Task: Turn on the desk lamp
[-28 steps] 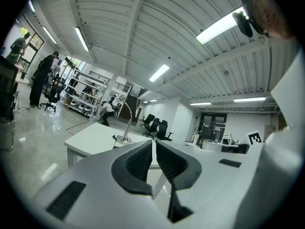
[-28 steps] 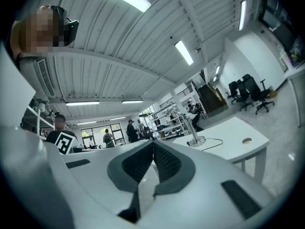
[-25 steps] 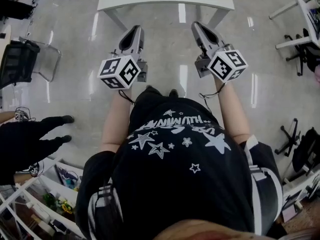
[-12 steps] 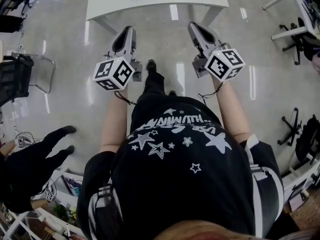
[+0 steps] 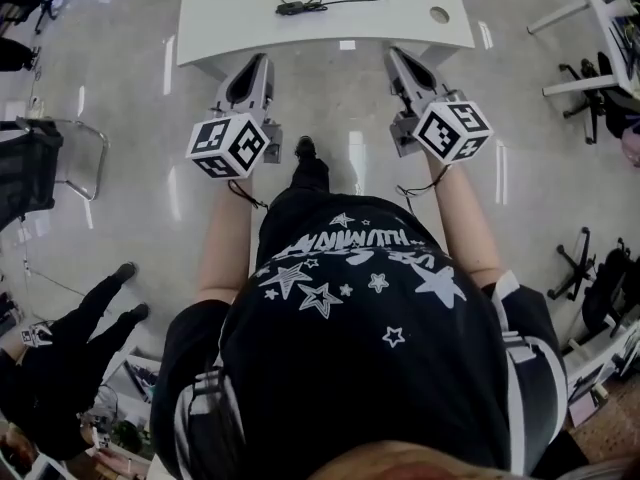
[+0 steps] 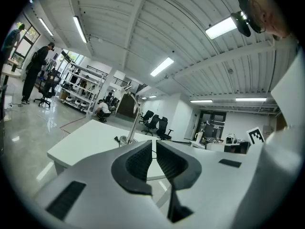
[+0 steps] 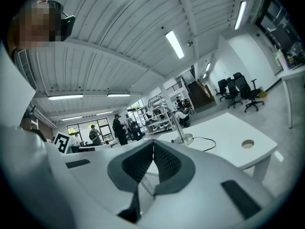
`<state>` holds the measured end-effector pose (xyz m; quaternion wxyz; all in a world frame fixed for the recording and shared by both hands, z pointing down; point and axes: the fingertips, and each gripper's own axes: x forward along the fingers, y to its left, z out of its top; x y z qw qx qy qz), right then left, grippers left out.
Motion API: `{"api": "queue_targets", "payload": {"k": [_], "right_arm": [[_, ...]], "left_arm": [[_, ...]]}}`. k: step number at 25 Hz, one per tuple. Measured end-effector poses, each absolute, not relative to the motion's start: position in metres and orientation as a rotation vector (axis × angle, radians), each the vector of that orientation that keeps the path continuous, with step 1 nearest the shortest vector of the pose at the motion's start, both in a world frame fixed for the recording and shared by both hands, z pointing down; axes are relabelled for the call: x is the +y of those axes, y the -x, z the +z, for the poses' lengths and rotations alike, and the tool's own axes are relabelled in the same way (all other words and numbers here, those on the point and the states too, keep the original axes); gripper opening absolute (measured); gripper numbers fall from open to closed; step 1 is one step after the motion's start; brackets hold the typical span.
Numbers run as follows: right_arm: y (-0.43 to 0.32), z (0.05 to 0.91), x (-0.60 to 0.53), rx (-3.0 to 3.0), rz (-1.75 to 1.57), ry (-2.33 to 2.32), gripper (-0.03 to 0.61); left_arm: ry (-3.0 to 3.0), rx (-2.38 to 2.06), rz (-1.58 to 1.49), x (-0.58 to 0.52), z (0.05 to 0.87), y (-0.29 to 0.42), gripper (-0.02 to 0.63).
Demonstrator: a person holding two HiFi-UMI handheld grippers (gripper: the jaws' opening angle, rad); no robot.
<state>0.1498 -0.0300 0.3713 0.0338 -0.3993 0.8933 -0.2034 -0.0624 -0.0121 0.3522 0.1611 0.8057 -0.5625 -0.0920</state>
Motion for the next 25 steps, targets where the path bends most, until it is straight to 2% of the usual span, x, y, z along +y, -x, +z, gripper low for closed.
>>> {"api": "queue_targets", "payload": {"k": [12,25], "right_arm": [[-0.088,0.366,-0.136,2.733,-0.665,1.262,0.006],[-0.039,0.385,-0.188,2.724,-0.693,1.347,0.006]], "left_arm": [[-2.359,-1.585,-0.099,-0.117,0.368,0.103,0.035],[-2.423,-1.365,0.094,-0.164,0.42,0.116,0.038]]}}
